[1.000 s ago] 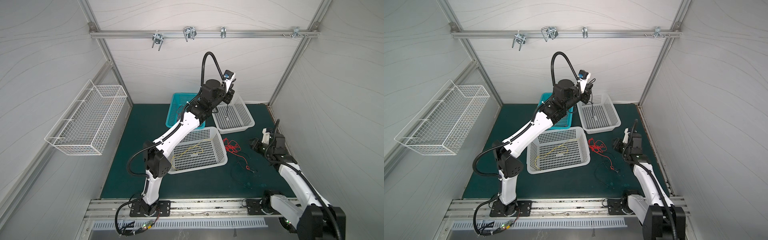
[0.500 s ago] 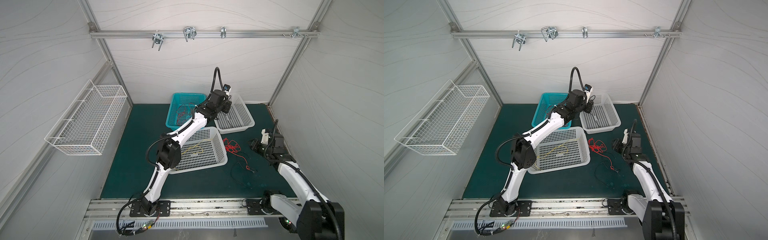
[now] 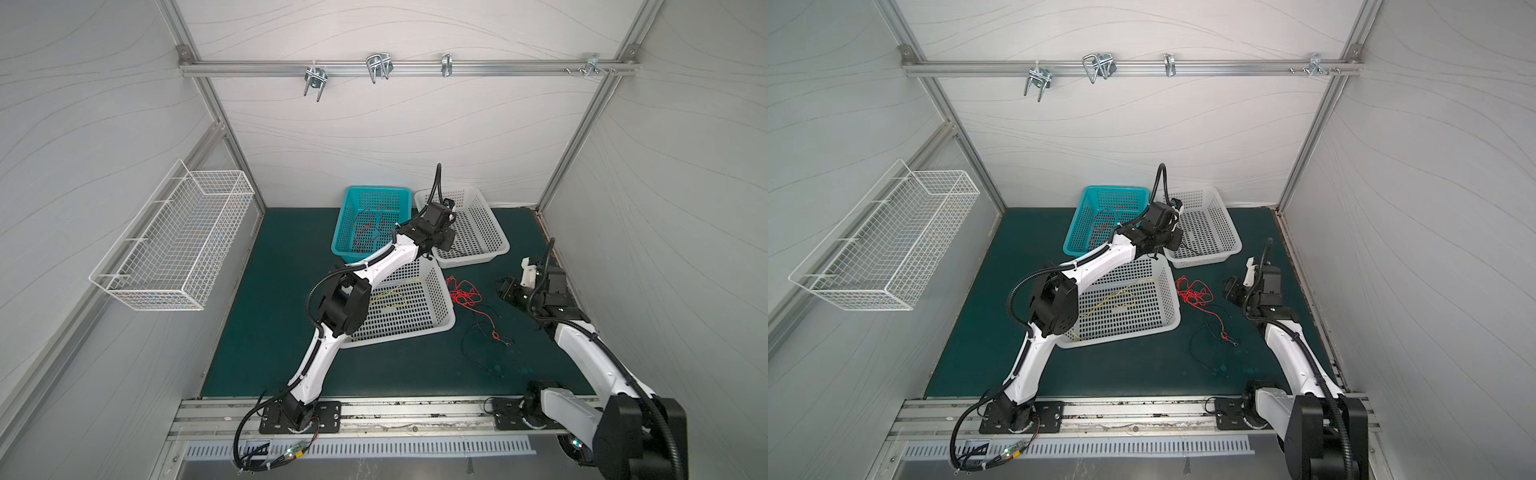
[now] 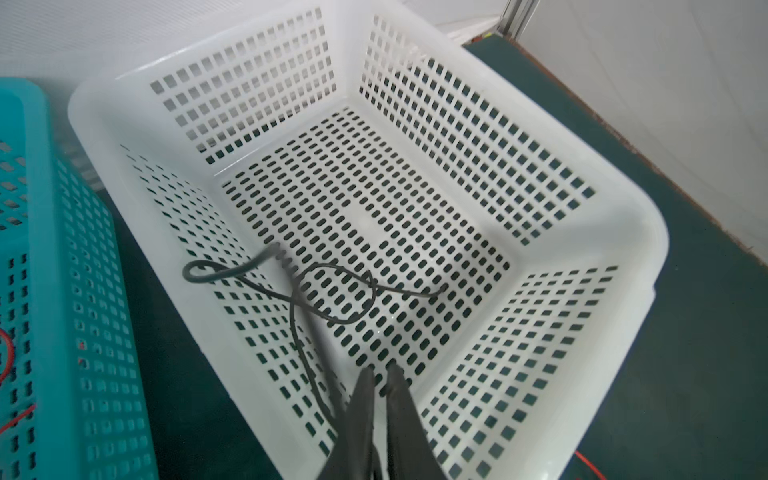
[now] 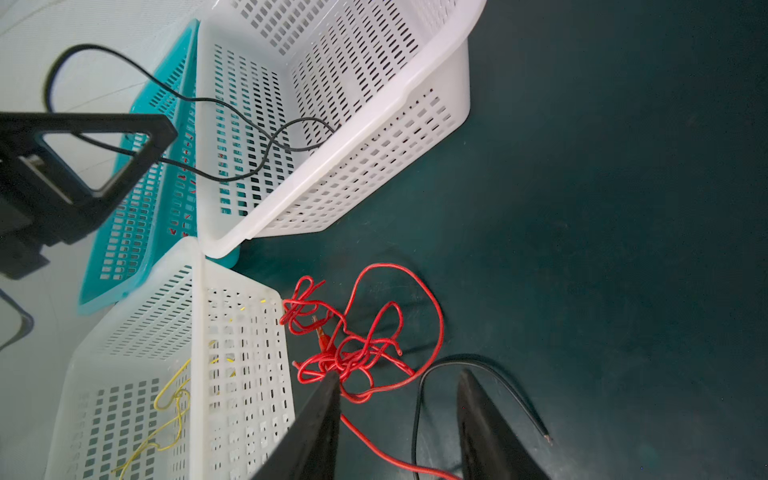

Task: Untangle the cables
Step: 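Carry the black wire over the farther white basket with left gripper and lower it, then open left gripper to drop the black wire into the farther white basket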

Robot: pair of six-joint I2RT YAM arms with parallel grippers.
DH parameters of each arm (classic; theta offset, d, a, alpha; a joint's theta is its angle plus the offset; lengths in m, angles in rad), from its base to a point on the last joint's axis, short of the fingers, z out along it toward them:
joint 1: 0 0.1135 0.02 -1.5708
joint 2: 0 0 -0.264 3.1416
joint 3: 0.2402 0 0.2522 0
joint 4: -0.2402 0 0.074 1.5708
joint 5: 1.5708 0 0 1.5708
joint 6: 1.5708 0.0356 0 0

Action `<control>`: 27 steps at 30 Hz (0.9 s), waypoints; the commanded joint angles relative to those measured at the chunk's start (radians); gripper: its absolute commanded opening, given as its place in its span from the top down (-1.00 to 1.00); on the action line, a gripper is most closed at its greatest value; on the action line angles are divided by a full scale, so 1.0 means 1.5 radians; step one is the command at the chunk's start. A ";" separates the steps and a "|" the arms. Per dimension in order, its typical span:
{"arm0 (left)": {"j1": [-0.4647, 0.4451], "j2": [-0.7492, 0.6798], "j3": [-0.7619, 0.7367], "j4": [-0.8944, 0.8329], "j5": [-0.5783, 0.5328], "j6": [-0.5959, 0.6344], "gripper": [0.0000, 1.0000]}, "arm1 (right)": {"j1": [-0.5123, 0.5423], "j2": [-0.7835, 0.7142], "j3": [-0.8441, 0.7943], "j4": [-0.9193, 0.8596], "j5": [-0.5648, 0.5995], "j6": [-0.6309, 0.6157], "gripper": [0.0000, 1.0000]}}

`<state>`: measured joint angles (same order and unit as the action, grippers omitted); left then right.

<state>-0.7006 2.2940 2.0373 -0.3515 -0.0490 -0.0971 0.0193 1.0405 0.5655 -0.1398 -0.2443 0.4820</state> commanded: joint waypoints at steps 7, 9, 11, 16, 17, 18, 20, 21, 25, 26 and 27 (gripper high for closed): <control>-0.007 -0.045 -0.052 -0.001 0.017 0.023 0.11 | -0.003 -0.008 0.040 -0.050 0.008 -0.011 0.07; -0.013 -0.055 -0.065 -0.003 0.019 0.031 -0.02 | -0.003 -0.014 0.045 -0.059 0.009 -0.013 0.07; -0.019 -0.071 -0.084 0.005 0.019 0.040 -0.17 | -0.003 -0.020 0.048 -0.065 0.012 -0.015 0.07; -0.037 -0.106 -0.101 0.002 0.004 0.071 -0.55 | -0.003 -0.030 0.055 -0.084 0.017 -0.020 0.07; -0.040 -0.111 -0.098 -0.006 -0.006 0.075 -0.61 | -0.003 -0.032 0.056 -0.088 0.017 -0.020 0.06; -0.043 -0.114 -0.092 -0.016 -0.021 0.074 -0.63 | -0.003 -0.034 0.058 -0.092 0.018 -0.020 0.06; -0.048 -0.115 -0.064 -0.060 -0.083 0.063 -0.67 | -0.003 -0.043 0.056 -0.100 0.019 -0.023 0.06; -0.048 -0.114 -0.047 -0.087 -0.103 0.054 -0.68 | -0.003 -0.047 0.055 -0.104 0.022 -0.024 0.06; -0.050 -0.128 -0.021 -0.151 -0.158 0.034 -0.70 | -0.003 -0.068 0.053 -0.124 0.036 -0.029 0.05; -0.050 -0.138 -0.028 -0.152 -0.164 0.033 -0.70 | -0.003 -0.074 0.053 -0.131 0.037 -0.031 0.05; -0.050 -0.145 -0.035 -0.152 -0.170 0.035 -0.70 | -0.003 -0.078 0.054 -0.138 0.040 -0.032 0.05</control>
<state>-0.7799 2.1334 1.9564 -0.5228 -0.2211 -0.0330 0.0193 0.9508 0.6239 -0.2939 -0.2073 0.4538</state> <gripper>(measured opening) 0.848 0.475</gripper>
